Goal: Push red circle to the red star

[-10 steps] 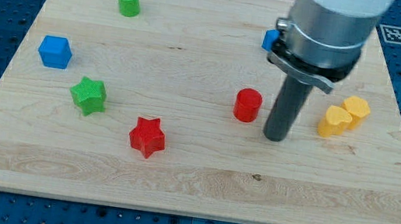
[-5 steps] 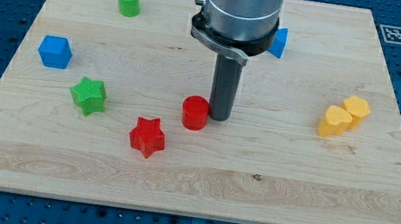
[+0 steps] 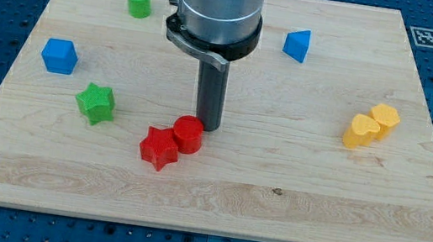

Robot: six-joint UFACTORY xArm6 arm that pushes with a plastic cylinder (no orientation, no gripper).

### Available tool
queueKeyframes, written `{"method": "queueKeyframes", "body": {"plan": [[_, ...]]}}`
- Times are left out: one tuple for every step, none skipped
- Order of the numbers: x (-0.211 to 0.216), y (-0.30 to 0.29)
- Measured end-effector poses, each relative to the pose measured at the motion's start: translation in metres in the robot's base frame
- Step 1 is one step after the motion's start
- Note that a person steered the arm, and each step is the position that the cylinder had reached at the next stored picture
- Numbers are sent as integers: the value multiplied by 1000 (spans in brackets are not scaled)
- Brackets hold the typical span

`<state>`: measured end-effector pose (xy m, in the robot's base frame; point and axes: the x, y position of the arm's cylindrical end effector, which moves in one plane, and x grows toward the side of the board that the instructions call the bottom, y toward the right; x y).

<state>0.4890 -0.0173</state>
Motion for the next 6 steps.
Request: {"method": "queueKeyframes", "body": {"plan": [[-5,7],[-1,-4],[9,-15],[8,-15],[-13,-23],[-27,-60]]}}
